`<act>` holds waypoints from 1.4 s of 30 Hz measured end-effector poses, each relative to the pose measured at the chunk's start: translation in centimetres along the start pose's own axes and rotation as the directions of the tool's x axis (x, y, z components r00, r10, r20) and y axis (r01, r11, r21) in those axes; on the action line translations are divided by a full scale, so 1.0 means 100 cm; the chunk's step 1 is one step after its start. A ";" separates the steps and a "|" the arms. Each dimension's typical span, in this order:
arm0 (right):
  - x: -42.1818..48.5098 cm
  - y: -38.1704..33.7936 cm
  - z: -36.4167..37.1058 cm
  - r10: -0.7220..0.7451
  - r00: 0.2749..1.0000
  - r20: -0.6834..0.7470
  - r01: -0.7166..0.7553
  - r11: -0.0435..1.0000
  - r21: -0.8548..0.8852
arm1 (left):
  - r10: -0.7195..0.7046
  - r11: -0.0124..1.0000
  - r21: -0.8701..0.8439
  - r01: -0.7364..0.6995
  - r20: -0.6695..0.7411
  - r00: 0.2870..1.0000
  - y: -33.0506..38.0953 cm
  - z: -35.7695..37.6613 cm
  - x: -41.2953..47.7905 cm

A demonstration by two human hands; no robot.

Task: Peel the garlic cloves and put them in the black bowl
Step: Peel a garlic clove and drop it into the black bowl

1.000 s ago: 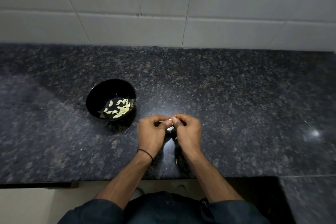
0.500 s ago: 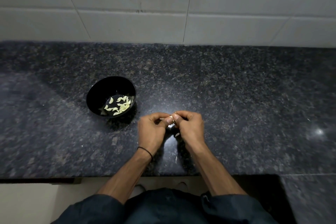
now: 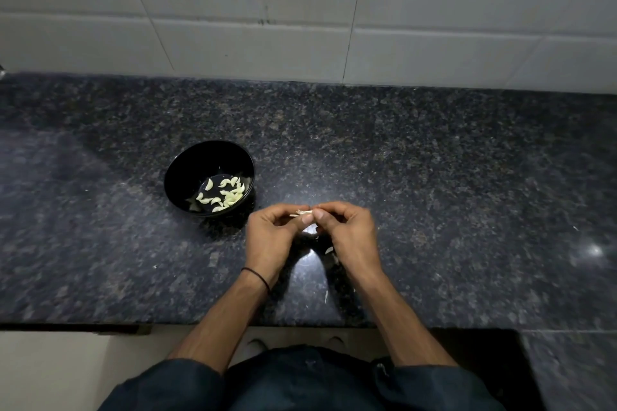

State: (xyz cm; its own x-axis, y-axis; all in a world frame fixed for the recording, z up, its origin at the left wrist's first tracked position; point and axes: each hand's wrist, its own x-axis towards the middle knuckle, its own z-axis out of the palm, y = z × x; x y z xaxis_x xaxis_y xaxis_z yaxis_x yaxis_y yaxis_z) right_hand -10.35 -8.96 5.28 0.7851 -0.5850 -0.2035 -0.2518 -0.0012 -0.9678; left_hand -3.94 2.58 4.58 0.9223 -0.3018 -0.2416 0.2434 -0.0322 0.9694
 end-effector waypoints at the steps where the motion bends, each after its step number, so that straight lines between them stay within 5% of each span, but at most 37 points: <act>1: 0.000 -0.001 0.001 -0.027 0.999 -0.032 0.026 0.999 -0.043 | 0.008 1.000 0.009 -0.008 0.004 1.000 0.000 0.000 0.000; 8: -0.001 -0.003 0.013 -0.129 0.962 -0.241 0.093 0.984 -0.154 | 0.020 1.000 0.016 -0.020 0.002 1.000 0.002 0.007 0.003; 14: 0.006 0.001 0.022 0.100 0.947 -0.305 -0.079 0.994 0.080 | -0.003 1.000 -0.027 0.002 -0.025 1.000 0.003 0.013 0.003; 18: 0.008 0.002 0.026 0.308 0.916 -0.258 -0.189 0.897 0.399 | -0.010 0.999 -0.039 0.010 -0.016 1.000 0.004 0.016 0.001; 22: 0.012 0.007 0.024 0.364 0.907 -0.211 -0.227 0.846 0.482 | -0.015 0.999 -0.028 0.015 0.002 1.000 0.004 0.014 0.004; 27: 0.014 0.014 0.019 0.288 0.944 -0.158 -0.228 0.921 0.315 | -0.051 0.998 -0.029 0.051 0.023 0.998 0.001 0.012 0.006; 30: 0.012 0.015 0.017 0.099 0.984 -0.146 -0.109 0.992 -0.061 | -0.084 0.996 -0.029 0.085 0.031 0.996 -0.002 0.013 0.006; 32: 0.007 0.009 0.014 -0.025 0.995 -0.095 -0.012 0.928 -0.372 | -0.092 0.996 -0.010 0.093 0.045 0.995 -0.005 0.013 0.006; 34: 0.006 0.005 0.012 -0.078 0.995 -0.065 0.035 0.867 -0.496 | -0.112 0.994 -0.012 0.112 0.053 0.992 -0.006 0.013 0.007; 42: 0.030 0.030 0.006 0.167 0.965 -0.204 -0.183 0.981 -0.066 | -0.304 0.923 -0.238 0.303 0.034 0.952 -0.009 0.010 0.011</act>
State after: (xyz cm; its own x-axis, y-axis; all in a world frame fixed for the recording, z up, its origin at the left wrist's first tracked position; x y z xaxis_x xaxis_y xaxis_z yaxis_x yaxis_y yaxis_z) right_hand -8.40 -10.27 1.63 0.5997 -0.7303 -0.3271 -0.4281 0.0525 -0.9022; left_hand -3.42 1.32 3.43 0.7938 -0.3100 -0.5233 0.5757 0.1053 0.8109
